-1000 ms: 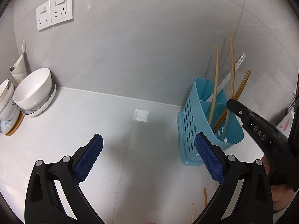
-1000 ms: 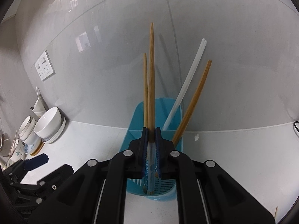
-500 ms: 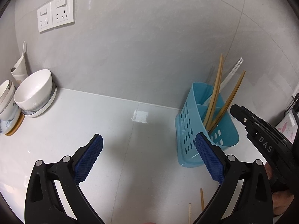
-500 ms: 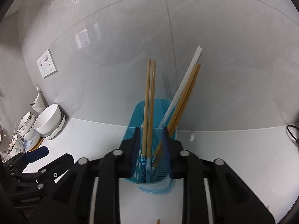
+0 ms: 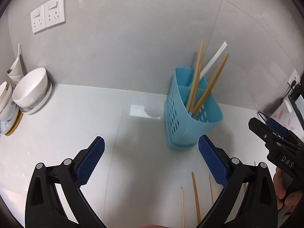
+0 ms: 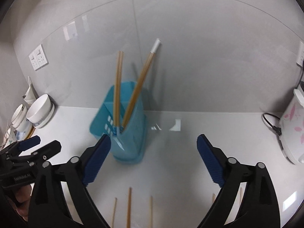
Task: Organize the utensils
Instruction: 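Lower the chopstick into the holder and open the right tool, then move both tools back to the chopsticks and close the right tool on a pale chopstick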
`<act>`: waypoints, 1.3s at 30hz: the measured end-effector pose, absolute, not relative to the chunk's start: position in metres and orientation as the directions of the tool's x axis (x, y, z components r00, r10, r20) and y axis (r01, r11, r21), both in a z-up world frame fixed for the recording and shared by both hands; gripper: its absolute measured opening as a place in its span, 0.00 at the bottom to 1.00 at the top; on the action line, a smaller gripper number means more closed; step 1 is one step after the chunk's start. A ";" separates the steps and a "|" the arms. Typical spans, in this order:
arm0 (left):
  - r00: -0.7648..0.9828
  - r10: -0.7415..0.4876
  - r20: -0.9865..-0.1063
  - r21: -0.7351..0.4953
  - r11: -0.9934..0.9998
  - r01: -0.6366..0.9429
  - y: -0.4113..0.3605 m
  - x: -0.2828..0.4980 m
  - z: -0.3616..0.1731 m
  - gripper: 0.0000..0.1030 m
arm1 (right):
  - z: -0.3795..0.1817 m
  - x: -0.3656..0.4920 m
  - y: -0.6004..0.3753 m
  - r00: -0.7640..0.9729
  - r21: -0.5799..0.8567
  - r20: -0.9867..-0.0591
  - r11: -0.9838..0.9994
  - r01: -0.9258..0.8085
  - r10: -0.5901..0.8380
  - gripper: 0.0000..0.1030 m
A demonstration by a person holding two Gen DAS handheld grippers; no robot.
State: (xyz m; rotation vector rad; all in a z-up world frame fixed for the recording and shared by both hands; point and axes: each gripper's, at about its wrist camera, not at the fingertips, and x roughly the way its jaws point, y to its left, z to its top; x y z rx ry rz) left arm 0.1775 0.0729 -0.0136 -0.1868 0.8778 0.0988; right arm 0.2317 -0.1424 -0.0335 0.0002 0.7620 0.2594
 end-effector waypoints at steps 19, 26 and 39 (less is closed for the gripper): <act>0.379 -0.025 -0.925 -0.076 0.990 -0.120 0.018 0.123 -0.108 0.94 | -0.117 0.146 -0.270 0.494 0.070 -0.865 0.996 -0.058 0.090 0.92; 0.315 -0.013 -0.949 -0.057 0.990 -0.131 0.006 0.108 -0.132 0.94 | -0.137 0.126 -0.285 0.410 0.078 -0.908 0.996 -0.044 0.089 0.87; 0.230 -0.002 -0.973 -0.033 0.991 -0.130 0.000 0.091 -0.157 0.85 | -0.167 0.118 -0.275 0.249 0.023 -0.968 0.997 -0.071 0.040 0.47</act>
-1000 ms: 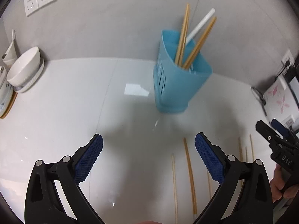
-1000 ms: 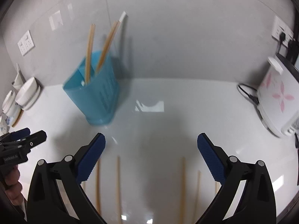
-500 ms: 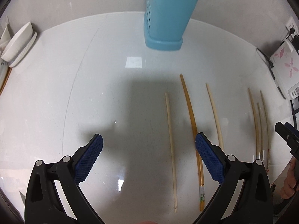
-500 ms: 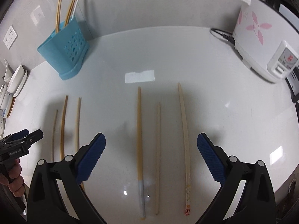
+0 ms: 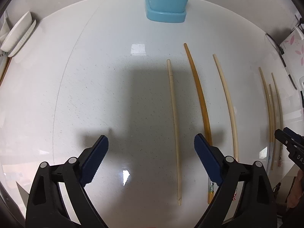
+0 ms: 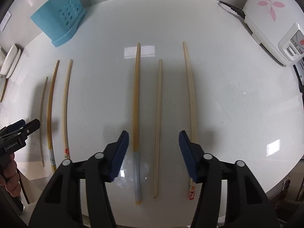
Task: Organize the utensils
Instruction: 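Move both tools back to the chopsticks and close the right tool on a pale chopstick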
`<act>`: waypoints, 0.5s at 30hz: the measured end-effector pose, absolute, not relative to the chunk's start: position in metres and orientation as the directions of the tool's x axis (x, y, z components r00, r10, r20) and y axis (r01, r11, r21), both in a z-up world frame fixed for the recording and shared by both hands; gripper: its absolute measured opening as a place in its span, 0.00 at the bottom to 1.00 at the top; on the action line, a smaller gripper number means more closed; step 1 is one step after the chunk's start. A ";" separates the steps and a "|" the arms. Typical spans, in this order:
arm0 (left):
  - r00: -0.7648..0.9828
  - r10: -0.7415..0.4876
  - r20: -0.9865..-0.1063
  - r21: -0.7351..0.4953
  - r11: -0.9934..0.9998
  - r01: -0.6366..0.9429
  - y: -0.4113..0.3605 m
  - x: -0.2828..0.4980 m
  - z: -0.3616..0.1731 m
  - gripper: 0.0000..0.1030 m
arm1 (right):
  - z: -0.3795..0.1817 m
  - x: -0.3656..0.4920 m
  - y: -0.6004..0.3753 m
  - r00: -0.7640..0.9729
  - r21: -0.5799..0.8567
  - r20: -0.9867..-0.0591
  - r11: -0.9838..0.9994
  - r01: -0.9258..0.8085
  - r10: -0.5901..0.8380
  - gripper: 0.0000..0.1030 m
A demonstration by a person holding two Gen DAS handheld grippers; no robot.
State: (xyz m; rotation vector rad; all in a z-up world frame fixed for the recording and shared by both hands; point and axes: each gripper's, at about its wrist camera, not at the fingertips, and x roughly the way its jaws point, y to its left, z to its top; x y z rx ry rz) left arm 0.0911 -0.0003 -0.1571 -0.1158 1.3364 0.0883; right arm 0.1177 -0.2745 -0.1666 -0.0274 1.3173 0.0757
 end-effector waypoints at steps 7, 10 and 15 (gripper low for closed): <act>0.202 0.008 -0.979 -0.012 0.995 -0.100 -0.005 0.092 -0.162 0.69 | -0.173 0.122 -0.271 0.196 0.025 -0.980 0.997 -0.069 0.038 0.32; 0.193 0.011 -0.981 -0.006 0.996 -0.086 -0.007 0.092 -0.163 0.62 | -0.174 0.124 -0.271 0.186 0.034 -0.981 0.998 -0.061 0.044 0.29; 0.168 -0.004 -0.986 -0.020 0.995 -0.094 -0.014 0.096 -0.165 0.59 | -0.168 0.129 -0.279 0.196 0.063 -0.978 0.997 -0.043 0.070 0.29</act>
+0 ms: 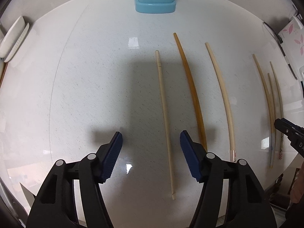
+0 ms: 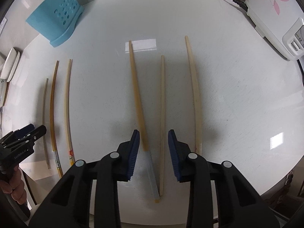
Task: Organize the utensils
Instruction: 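Move both tools back to the chopsticks and close the right tool on a pale chopstick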
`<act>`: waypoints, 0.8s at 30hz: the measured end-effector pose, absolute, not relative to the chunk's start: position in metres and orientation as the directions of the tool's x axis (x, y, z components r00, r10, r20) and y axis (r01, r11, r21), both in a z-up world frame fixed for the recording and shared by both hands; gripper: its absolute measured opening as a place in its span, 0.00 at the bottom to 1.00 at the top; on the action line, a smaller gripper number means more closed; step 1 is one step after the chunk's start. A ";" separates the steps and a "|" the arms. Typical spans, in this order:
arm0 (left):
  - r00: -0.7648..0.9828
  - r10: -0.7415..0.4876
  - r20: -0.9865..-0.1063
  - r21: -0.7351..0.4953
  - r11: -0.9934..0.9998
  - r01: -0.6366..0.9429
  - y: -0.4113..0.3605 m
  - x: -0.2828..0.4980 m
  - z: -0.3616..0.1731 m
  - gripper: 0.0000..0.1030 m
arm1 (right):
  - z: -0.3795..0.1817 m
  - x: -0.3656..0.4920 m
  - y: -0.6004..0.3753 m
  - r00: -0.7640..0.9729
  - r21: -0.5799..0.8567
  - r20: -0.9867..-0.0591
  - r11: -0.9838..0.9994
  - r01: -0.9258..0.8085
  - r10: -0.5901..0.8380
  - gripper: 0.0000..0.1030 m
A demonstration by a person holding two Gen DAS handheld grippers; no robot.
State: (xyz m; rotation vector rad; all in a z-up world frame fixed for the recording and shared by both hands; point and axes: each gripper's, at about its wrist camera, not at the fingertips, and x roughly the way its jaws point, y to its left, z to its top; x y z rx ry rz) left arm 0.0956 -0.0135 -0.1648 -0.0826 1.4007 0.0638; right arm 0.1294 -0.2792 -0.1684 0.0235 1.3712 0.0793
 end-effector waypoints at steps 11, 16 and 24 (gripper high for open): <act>0.134 0.034 -0.990 0.019 0.994 -0.111 -0.014 0.098 -0.162 0.35 | -0.177 0.141 -0.282 0.128 0.014 -0.992 0.999 -0.039 0.019 0.19; 0.115 0.052 -0.992 0.039 0.993 -0.112 -0.013 0.099 -0.162 0.05 | -0.179 0.150 -0.275 0.107 -0.008 -0.994 0.999 -0.041 -0.004 0.07; 0.123 0.034 -0.992 0.020 0.994 -0.111 -0.006 0.098 -0.161 0.04 | -0.180 0.158 -0.278 0.096 -0.009 -0.995 1.000 -0.023 -0.007 0.03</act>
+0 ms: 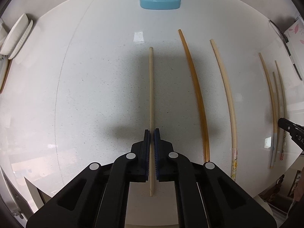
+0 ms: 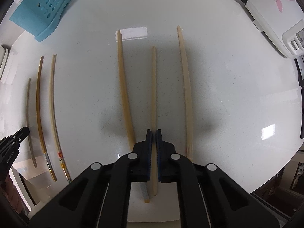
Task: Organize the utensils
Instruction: 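Move both tools back to the chopsticks and close the right tool on a pale chopstick, then carry the pale chopstick upright to the blue holder with the right tool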
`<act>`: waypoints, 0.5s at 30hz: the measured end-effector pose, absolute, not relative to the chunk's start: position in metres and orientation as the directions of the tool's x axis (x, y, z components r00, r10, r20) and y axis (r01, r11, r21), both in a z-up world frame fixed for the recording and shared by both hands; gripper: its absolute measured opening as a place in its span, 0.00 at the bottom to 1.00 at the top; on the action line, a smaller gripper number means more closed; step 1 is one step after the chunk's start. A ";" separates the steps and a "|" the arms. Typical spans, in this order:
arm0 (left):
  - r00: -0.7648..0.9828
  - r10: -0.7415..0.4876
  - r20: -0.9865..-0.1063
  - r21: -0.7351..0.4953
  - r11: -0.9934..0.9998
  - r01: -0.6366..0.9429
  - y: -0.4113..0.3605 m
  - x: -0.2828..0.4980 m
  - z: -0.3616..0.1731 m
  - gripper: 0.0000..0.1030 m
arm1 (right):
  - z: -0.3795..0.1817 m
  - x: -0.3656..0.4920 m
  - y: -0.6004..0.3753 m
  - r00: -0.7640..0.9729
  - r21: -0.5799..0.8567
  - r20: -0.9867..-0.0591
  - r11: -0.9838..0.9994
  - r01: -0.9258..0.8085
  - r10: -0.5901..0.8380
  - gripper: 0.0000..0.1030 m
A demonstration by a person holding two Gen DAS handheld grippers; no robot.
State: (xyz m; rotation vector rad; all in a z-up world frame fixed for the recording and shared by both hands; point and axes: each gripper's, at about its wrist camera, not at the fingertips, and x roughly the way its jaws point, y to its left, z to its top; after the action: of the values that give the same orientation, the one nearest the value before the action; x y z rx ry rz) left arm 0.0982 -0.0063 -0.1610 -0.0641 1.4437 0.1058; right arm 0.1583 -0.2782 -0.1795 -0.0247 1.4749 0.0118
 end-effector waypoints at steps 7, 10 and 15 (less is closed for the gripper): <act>0.167 0.025 -0.986 0.006 0.993 -0.116 0.002 0.095 -0.146 0.04 | -0.169 0.159 -0.283 0.128 0.011 -0.992 1.000 -0.022 0.013 0.03; 0.186 0.022 -0.982 -0.003 0.992 -0.130 0.008 0.094 -0.138 0.04 | -0.161 0.159 -0.283 0.150 0.023 -0.988 1.000 -0.021 0.026 0.03; 0.231 0.022 -0.973 -0.014 0.988 -0.153 0.016 0.092 -0.121 0.04 | -0.145 0.160 -0.280 0.192 0.045 -0.980 0.999 -0.026 0.050 0.03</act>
State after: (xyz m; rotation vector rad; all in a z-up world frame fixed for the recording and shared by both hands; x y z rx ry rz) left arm 0.0924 0.0158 -0.1207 -0.1145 1.3328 0.1203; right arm 0.1600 -0.2801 -0.1454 0.0202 1.3765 0.0530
